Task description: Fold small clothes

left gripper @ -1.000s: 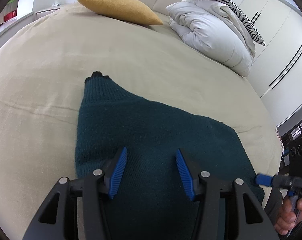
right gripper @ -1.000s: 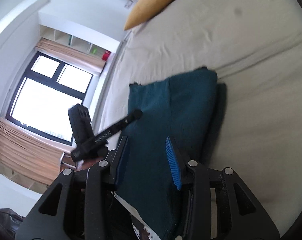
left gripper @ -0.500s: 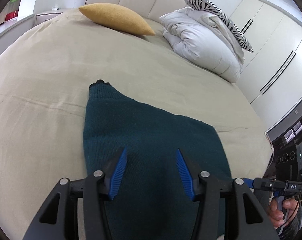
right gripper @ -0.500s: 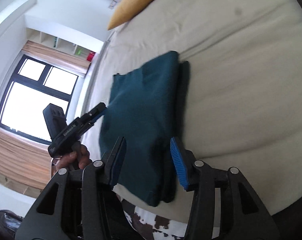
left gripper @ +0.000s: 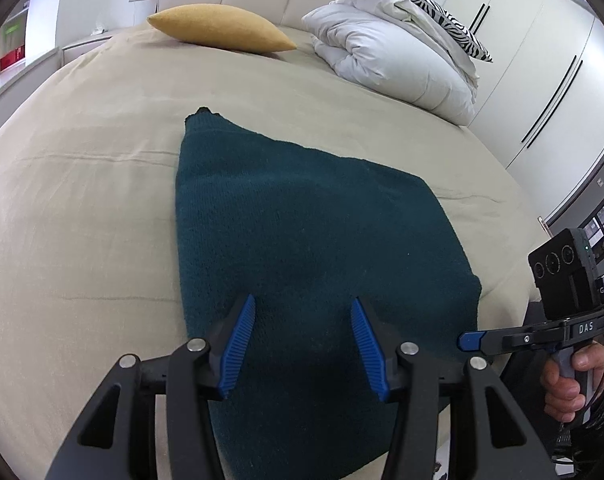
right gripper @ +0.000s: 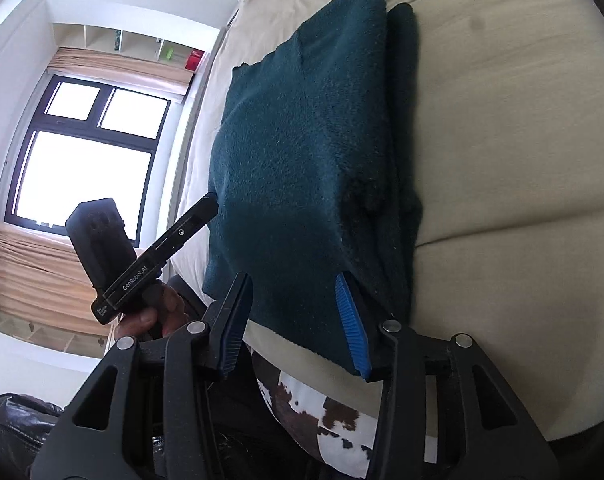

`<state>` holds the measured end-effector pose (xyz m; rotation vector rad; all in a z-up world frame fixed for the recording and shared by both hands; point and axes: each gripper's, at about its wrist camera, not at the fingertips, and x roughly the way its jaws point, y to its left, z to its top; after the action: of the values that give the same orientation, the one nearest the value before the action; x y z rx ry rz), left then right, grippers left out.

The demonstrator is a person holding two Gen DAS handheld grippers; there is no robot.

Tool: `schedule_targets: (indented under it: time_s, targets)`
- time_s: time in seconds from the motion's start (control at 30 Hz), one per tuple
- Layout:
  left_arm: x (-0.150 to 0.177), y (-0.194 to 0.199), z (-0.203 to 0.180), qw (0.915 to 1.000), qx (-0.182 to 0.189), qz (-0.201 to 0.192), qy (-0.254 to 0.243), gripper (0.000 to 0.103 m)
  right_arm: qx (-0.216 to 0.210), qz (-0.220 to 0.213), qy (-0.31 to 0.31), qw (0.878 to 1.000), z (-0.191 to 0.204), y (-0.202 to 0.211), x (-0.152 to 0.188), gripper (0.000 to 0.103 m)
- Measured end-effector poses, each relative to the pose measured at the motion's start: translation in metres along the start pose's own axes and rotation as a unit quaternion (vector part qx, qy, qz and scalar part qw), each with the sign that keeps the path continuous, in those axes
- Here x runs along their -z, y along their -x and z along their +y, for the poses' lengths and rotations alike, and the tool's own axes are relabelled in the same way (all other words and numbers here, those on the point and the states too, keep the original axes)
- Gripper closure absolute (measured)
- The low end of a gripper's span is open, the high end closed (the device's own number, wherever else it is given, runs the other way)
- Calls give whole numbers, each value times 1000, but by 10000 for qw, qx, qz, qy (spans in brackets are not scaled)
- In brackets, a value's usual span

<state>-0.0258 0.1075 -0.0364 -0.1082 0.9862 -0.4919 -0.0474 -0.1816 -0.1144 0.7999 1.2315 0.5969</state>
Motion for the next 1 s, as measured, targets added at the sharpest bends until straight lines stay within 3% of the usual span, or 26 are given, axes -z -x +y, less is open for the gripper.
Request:
schedule_targets:
  time_s: [0.4, 0.5, 0.7, 0.77, 0.87, 0.93, 0.97, 1.0]
  targets:
    - [3, -2, -5, 9997, -156, -35, -172, 50, 176, -226, -96, 9995, 0, 40, 10, 61]
    - [3, -2, -6, 9998, -161, -45, -142, 50, 750, -334, -113, 9966, 2, 52, 11, 58]
    - [0, 2, -8, 9995, -240, -85, -183, 50, 1078, -1016, -110, 9889, 7, 91, 10, 58]
    - [-1, 10, -11, 9991, -304, -212, -218, 49, 1337, -1370, 209, 9813, 25, 102, 9, 58]
    - [-2, 30, -19, 9957, -586, -578, -414, 43, 1918, -2036, 809, 9567, 60, 117, 13, 58]
    - [-5, 48, -27, 9904, -818, -984, -520, 21, 2226, -2484, 1163, 9355, 83, 126, 17, 57]
    - [-6, 59, -31, 9862, -927, -1250, -560, 15, 2390, -2737, 1345, 9219, 95, 130, 20, 50]
    - [-7, 71, -36, 9804, -1055, -1546, -608, 2, 2532, -2967, 1474, 9089, 104, 133, 24, 44]
